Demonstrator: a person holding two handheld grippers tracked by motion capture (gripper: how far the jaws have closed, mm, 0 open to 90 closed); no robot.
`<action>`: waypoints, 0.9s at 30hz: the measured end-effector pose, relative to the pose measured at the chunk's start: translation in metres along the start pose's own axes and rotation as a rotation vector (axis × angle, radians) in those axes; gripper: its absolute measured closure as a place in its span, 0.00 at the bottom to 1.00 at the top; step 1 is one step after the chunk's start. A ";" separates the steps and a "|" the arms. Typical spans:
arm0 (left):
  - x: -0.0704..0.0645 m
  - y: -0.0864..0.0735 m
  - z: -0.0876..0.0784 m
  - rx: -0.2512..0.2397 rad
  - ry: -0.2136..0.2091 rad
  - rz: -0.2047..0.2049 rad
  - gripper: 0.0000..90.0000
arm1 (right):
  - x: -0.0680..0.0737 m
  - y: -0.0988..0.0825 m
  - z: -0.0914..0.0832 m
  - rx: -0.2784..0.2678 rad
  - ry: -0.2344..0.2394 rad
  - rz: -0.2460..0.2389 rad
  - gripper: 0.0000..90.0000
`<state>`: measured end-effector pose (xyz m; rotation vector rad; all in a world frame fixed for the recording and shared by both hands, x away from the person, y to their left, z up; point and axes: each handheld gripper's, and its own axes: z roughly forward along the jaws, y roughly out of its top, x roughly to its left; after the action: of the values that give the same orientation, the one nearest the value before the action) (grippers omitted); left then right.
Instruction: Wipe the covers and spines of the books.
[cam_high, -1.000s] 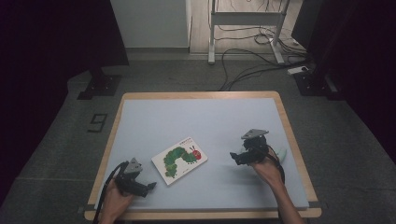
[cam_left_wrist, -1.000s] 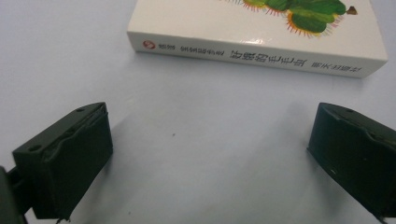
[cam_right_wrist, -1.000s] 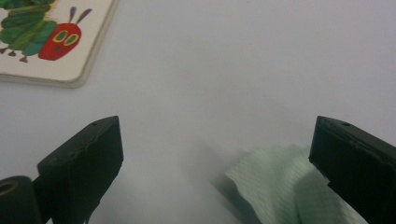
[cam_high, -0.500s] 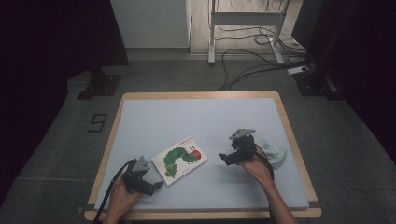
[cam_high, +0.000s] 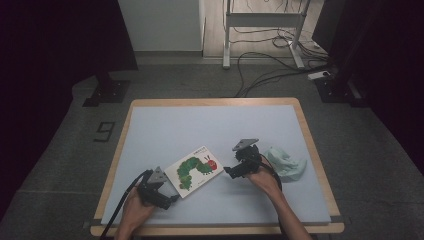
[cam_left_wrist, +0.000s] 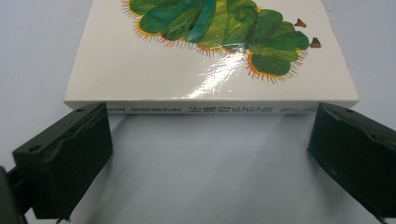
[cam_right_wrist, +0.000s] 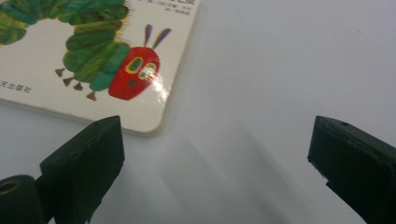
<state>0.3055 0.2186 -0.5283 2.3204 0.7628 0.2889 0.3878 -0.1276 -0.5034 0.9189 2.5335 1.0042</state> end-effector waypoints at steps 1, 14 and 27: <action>0.000 0.000 0.000 -0.001 0.000 -0.001 0.00 | 0.001 0.001 0.002 -0.001 0.006 -0.005 0.04; 0.000 0.000 0.000 -0.003 -0.002 -0.006 0.00 | 0.019 0.020 0.028 0.009 0.066 -0.035 0.04; 0.000 -0.001 0.000 -0.004 -0.002 -0.006 0.00 | 0.033 0.034 0.050 0.021 0.130 -0.051 0.03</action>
<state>0.3055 0.2187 -0.5289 2.3141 0.7677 0.2844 0.4008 -0.0608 -0.5170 0.8150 2.6647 1.0557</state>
